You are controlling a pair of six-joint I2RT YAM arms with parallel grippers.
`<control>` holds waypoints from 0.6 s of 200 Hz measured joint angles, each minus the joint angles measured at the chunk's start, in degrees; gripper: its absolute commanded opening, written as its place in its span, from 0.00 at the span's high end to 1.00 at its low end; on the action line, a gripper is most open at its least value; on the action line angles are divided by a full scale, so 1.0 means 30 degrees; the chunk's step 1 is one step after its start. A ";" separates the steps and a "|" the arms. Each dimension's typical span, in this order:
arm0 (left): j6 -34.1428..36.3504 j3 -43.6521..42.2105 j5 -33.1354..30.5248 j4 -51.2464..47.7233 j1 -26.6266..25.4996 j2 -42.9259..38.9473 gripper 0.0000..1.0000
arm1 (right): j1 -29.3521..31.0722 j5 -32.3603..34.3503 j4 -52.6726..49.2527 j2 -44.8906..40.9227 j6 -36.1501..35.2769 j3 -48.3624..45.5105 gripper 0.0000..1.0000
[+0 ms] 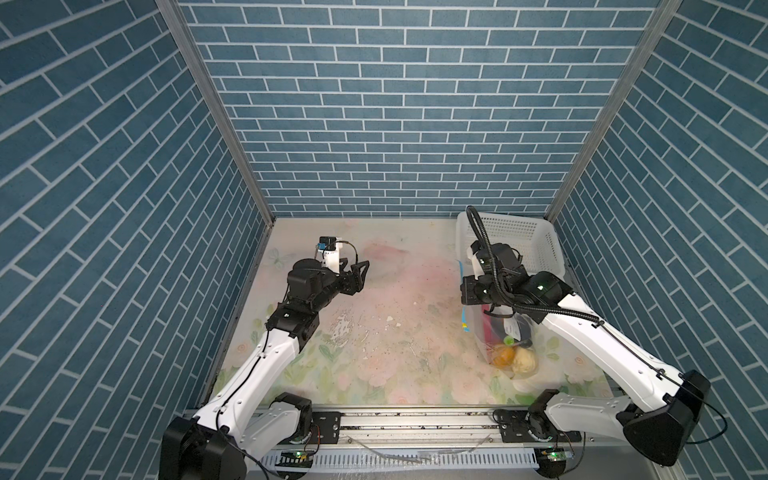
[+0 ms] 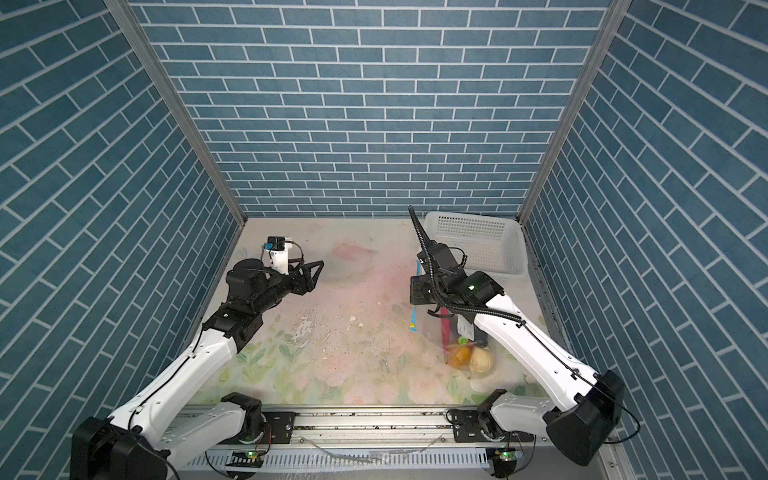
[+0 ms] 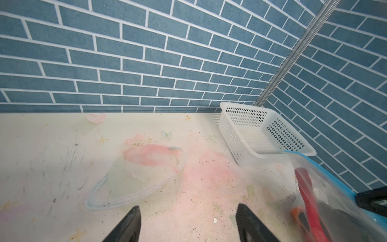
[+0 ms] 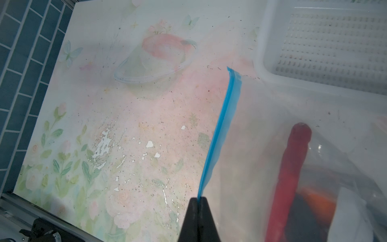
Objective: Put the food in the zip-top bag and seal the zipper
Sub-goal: 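Lower the bag flat onto the table with right gripper and release it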
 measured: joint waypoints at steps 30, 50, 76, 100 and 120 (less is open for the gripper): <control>-0.0423 -0.0648 -0.0262 -0.0087 0.0000 -0.0474 0.27 | 0.0663 0.0044 0.1814 0.1654 0.0597 -0.0029 1.00; -0.0561 -0.0736 -0.0627 -0.0262 0.0000 -0.0714 0.27 | 0.1042 0.0087 0.3009 0.3053 0.0750 -0.0029 1.00; -0.0692 -0.0736 -0.1107 -0.0597 0.0000 -0.1246 0.27 | 0.1435 0.0022 0.4415 0.5224 0.0794 0.0022 1.00; -0.0758 -0.0823 -0.1654 -0.1158 0.0044 -0.1800 0.27 | 0.1741 -0.0197 0.5442 0.7395 0.0794 0.0138 1.00; -0.0816 -0.1020 -0.2047 -0.1603 0.0153 -0.2251 0.27 | 0.1989 -0.0474 0.6076 0.9100 0.0794 0.0576 1.00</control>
